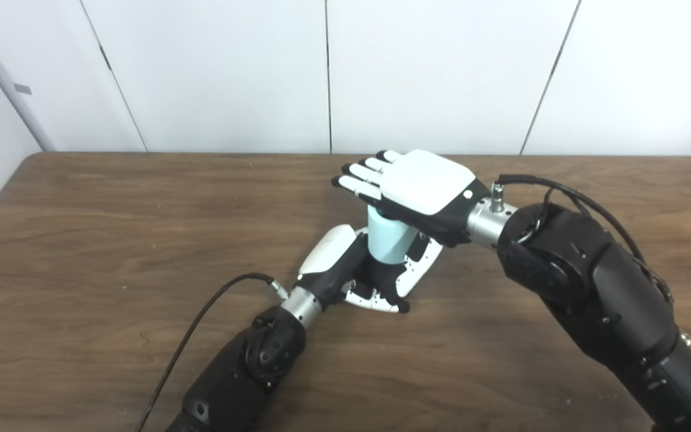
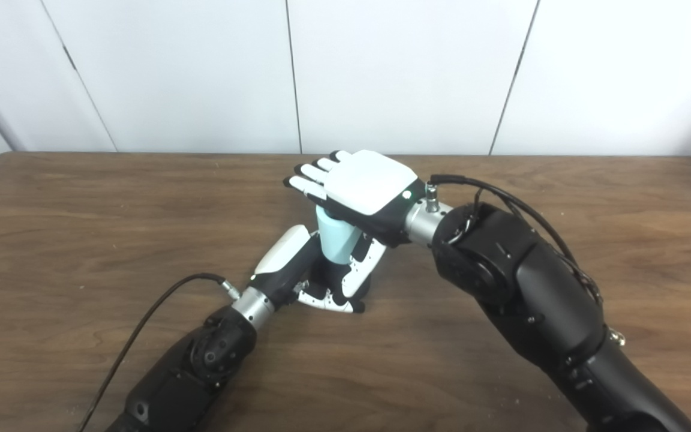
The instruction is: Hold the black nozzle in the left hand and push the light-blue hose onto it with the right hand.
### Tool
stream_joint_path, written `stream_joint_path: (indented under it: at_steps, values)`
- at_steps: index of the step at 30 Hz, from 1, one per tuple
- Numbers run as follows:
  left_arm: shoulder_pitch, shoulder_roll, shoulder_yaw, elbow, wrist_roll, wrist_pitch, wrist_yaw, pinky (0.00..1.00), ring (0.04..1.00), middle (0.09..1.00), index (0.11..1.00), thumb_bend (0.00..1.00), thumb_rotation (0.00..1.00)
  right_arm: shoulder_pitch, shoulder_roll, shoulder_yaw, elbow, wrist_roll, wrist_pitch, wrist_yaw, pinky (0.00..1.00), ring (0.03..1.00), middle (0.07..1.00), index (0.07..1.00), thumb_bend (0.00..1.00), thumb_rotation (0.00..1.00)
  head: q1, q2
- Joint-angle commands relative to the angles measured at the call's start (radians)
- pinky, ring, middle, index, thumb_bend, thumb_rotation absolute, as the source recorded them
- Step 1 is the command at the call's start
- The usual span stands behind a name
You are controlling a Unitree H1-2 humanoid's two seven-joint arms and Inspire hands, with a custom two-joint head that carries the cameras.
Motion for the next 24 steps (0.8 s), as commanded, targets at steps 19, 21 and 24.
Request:
stream_joint_path:
  at_steps: [19,21,24]
  values:
    - [0.152,0.04,-0.048,0.106,0.028,0.086,-0.111,0.85,0.866,0.788,0.496,0.51,0.1,0.079,-0.042,-0.011,0.028,0.034,-0.036,-0.025,1.0,1.0,1.0,1.0,0.85,0.54,0.001,0.0]
    - [0.152,0.04,-0.049,0.106,0.028,0.087,-0.111,0.85,0.866,0.788,0.496,0.51,0.1,0.132,0.017,-0.088,0.028,0.13,-0.005,-0.126,1.0,1.0,1.0,1.0,0.88,0.56,-0.002,-0.002]
    - [0.154,0.04,-0.05,0.103,0.029,0.085,-0.108,0.85,0.866,0.788,0.496,0.51,0.1,0.203,0.124,-0.195,0.024,0.268,0.013,-0.273,1.0,1.0,1.0,1.0,0.97,0.62,0.002,-0.002]
